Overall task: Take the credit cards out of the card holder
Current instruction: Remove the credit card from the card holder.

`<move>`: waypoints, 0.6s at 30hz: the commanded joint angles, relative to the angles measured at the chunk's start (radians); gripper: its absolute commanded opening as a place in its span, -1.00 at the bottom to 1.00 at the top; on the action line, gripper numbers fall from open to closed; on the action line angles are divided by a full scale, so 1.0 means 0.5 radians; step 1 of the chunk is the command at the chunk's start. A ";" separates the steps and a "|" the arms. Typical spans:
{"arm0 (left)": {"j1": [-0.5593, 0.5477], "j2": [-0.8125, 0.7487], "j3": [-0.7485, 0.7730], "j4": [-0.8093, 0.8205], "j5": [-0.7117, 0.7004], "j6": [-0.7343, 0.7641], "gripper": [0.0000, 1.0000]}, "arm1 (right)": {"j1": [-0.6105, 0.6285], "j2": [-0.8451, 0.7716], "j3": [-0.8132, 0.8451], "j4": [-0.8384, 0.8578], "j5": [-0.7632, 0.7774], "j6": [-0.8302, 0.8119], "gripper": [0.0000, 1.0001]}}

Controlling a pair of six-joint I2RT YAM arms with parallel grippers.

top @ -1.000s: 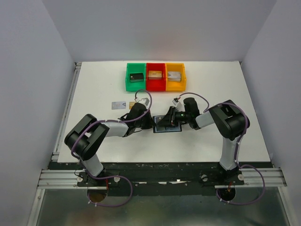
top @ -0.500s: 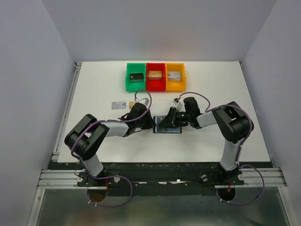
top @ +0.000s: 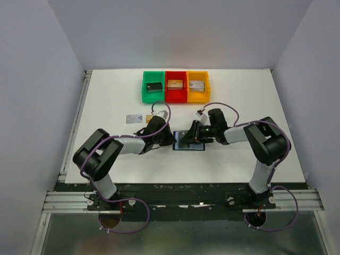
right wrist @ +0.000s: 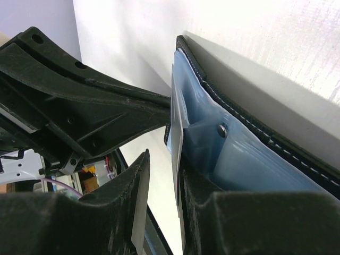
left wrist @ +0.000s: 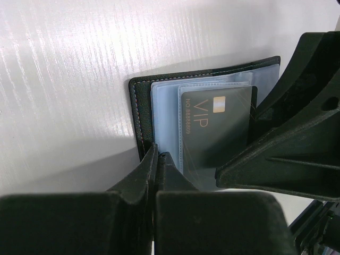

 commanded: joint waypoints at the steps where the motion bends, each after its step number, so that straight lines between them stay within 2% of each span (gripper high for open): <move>1: 0.000 0.030 -0.055 -0.206 -0.077 -0.001 -1.00 | -0.011 -0.086 -0.031 -0.030 0.033 -0.046 -0.32; 18: 0.003 0.033 -0.074 -0.203 -0.099 -0.019 -1.00 | -0.042 -0.175 -0.068 -0.134 0.060 -0.129 -0.35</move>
